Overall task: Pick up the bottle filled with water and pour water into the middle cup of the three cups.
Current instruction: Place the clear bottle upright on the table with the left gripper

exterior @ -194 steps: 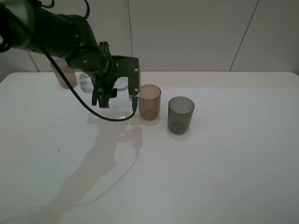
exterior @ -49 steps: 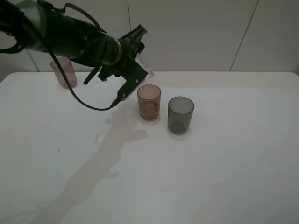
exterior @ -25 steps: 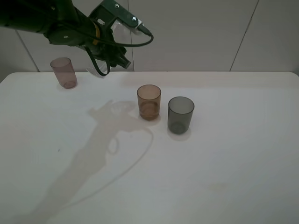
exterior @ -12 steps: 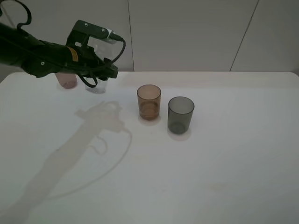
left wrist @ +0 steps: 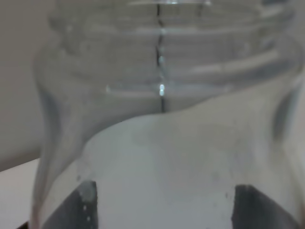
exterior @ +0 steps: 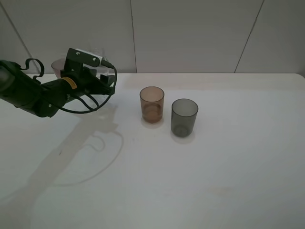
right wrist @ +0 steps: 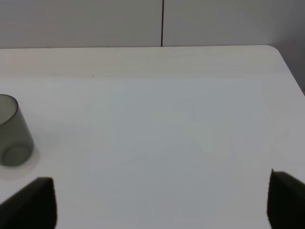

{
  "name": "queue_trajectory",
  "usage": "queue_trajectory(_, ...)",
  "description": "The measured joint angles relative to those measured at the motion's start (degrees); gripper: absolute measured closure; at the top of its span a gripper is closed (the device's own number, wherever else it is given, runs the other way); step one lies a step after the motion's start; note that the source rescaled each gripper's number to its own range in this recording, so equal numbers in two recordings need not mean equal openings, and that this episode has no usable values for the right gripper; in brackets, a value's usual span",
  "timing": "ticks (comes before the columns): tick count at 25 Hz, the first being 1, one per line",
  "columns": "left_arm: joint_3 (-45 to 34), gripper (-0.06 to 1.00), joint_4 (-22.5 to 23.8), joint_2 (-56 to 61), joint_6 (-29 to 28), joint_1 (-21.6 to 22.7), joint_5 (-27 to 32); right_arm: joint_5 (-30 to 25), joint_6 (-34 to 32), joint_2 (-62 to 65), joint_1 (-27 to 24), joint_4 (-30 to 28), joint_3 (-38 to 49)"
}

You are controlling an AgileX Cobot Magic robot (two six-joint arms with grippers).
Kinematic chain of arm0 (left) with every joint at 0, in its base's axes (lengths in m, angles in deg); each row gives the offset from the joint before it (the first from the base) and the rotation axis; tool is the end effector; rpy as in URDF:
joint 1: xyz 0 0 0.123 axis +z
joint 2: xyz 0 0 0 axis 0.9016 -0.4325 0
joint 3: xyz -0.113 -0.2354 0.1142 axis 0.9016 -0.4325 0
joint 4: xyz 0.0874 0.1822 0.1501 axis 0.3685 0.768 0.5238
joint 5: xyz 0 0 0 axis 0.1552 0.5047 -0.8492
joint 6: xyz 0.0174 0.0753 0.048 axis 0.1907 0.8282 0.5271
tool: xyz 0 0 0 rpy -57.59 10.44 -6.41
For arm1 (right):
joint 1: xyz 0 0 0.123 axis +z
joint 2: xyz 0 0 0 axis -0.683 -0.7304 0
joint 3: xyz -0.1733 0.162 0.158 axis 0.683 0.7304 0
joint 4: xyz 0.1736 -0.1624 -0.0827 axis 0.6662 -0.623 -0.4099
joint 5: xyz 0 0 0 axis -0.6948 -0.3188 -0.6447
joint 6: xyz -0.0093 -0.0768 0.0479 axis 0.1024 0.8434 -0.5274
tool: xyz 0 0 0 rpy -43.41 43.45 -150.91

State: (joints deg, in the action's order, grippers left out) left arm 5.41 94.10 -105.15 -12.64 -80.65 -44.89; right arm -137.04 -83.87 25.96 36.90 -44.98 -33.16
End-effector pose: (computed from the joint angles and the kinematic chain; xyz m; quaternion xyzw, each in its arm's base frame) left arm 0.3619 -0.1173 0.1006 0.1933 0.7567 -0.1001 0.6165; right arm -0.0077 0.0007 0.2827 0.0350 0.8477 -0.0353 0.5282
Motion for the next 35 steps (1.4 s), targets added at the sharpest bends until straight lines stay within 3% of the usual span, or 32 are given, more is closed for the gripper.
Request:
queue_trajectory(6,0.0,0.93,2.0,-4.8,0.1,0.0,-6.1,0.0,0.0,0.0,0.0,0.0,0.0)
queue_trajectory(17,-0.6,0.92,2.3,-6.6,0.2,0.0,-7.1,0.0,0.0,0.0,0.0,0.0,0.0)
queue_trajectory(18,-0.6,0.88,2.4,-6.6,0.2,0.0,-7.1,0.0,0.0,0.0,0.0,0.0,0.0)
queue_trajectory(21,-0.6,0.38,2.4,-6.6,0.2,0.0,-7.0,0.0,0.0,0.0,0.0,0.0,0.0)
queue_trajectory(23,-0.6,0.27,2.4,-6.6,0.3,0.0,-6.6,0.0,0.0,0.0,0.0,0.0,0.0)
queue_trajectory(27,-0.6,0.22,2.5,-6.4,0.3,0.0,-6.2,0.0,0.0,0.0,0.0,0.0,0.0)
queue_trajectory(35,-1.1,0.22,2.4,-3.5,0.3,0.0,-6.1,0.0,0.0,0.0,0.0,0.0,0.0)
